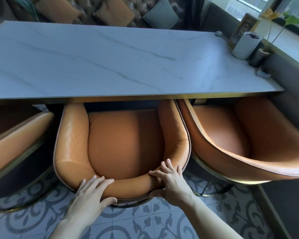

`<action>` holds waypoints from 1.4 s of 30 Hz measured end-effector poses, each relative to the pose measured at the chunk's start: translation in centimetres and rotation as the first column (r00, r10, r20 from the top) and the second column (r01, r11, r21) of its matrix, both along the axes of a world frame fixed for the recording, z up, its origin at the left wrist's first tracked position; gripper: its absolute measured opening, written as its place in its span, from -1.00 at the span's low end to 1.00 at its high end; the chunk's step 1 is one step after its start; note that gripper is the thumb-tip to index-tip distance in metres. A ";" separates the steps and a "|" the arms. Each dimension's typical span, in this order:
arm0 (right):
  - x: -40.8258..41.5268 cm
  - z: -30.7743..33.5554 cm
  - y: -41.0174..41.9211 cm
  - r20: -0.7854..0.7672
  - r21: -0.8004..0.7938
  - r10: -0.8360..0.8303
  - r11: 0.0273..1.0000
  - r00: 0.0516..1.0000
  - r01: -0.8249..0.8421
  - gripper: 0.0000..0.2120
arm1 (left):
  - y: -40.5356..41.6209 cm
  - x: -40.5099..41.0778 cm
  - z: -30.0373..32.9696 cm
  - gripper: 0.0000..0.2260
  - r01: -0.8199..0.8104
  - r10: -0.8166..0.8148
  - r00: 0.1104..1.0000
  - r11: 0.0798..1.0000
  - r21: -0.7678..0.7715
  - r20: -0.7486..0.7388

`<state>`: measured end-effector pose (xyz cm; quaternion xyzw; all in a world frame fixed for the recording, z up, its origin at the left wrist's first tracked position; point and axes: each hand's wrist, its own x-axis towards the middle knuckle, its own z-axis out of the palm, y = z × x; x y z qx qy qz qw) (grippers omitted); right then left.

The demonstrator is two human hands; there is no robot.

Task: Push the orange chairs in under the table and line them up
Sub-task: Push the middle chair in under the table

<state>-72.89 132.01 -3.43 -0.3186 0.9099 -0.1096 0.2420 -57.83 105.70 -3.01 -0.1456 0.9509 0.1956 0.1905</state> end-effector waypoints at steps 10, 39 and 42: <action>1.2 0.0 0.0 -0.057 0.075 0.031 0.997 0.998 -0.026 -0.29 | 1.8 -0.3 1.6 -0.41 -0.090 0.093 0.995 0.994 -0.069 0.043; 5.9 13.2 -0.4 -0.002 0.137 -0.064 0.989 0.998 0.063 -0.15 | 0.9 5.9 13.9 -0.36 -0.221 0.218 0.975 0.971 -0.093 -0.040; 7.3 16.2 -1.8 -0.020 0.195 -0.078 0.978 0.997 0.081 -0.08 | -0.9 6.7 16.0 -0.29 -0.206 0.200 0.978 0.972 -0.114 -0.061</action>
